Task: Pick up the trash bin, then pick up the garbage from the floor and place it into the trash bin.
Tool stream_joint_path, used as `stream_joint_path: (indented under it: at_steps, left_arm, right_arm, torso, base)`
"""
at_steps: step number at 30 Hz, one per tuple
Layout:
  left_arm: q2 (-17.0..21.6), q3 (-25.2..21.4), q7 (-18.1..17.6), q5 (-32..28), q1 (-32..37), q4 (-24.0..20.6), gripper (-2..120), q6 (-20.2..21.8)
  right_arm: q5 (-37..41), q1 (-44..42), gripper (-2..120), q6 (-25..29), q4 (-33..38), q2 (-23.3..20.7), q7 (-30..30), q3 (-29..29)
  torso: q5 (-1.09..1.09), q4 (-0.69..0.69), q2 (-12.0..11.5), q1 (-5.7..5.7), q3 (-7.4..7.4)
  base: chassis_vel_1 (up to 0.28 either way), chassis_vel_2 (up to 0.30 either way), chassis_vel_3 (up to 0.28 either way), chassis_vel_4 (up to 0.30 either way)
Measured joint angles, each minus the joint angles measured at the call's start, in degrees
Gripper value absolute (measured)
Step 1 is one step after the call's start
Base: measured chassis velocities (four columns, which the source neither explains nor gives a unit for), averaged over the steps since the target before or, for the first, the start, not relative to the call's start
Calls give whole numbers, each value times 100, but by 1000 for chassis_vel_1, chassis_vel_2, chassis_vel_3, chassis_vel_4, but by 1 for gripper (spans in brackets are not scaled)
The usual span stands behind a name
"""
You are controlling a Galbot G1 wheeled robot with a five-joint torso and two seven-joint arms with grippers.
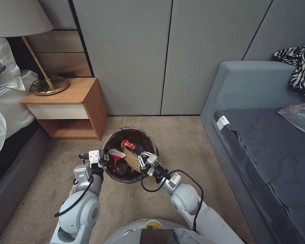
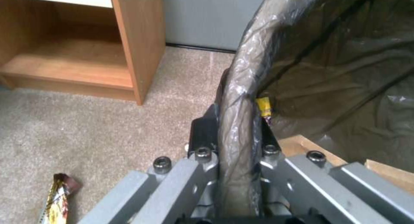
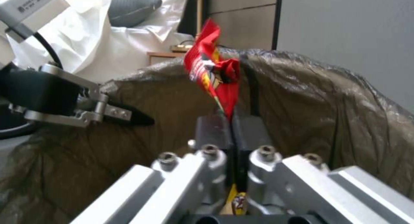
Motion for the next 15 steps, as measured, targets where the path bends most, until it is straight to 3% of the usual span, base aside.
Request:
stream_joint_path:
  at_steps: [15]
  left_arm:
    - [-12,-12,0,0,-12,-13,4,0]
  right_arm:
    - [-109,-89,61,-72,-137,40,34,52]
  torso:
    - [0,0,0,0,0]
  base:
    - [0,0,0,0]
